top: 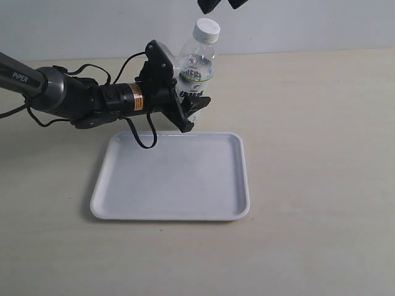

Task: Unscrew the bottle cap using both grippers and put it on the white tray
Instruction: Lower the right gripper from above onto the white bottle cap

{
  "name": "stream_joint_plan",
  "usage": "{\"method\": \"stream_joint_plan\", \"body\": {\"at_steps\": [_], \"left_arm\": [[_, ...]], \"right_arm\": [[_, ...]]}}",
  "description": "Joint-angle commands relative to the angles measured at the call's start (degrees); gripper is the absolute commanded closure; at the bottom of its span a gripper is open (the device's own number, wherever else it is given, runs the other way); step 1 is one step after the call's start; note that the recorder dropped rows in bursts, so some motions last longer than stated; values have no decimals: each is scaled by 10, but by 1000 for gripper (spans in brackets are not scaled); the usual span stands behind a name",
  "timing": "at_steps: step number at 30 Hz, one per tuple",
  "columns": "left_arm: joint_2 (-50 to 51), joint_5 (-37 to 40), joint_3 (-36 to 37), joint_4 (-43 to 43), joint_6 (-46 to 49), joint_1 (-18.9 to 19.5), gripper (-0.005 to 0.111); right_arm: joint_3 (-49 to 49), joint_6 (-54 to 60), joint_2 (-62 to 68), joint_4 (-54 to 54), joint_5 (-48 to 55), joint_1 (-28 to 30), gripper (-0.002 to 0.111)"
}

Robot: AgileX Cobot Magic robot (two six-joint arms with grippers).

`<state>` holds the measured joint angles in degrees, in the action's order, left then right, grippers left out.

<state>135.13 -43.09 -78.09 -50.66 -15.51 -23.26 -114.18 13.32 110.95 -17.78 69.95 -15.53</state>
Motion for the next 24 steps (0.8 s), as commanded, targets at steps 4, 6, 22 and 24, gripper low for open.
{"method": "stream_joint_plan", "body": {"at_steps": [4,6,22,24], "left_arm": [[-5,9,0,-3,5,-2,107],[-5,8,0,-3,5,-2,107],[-5,8,0,3,31,-2,107],[-5,8,0,3,31,-2,107]], "right_arm": [[-65,6,67,21,-2,-3,48],[-76,6,81,21,-2,-3,48],[-97,46,111,42,0,-3,49],[-97,46,111,42,0,-3,49]]}}
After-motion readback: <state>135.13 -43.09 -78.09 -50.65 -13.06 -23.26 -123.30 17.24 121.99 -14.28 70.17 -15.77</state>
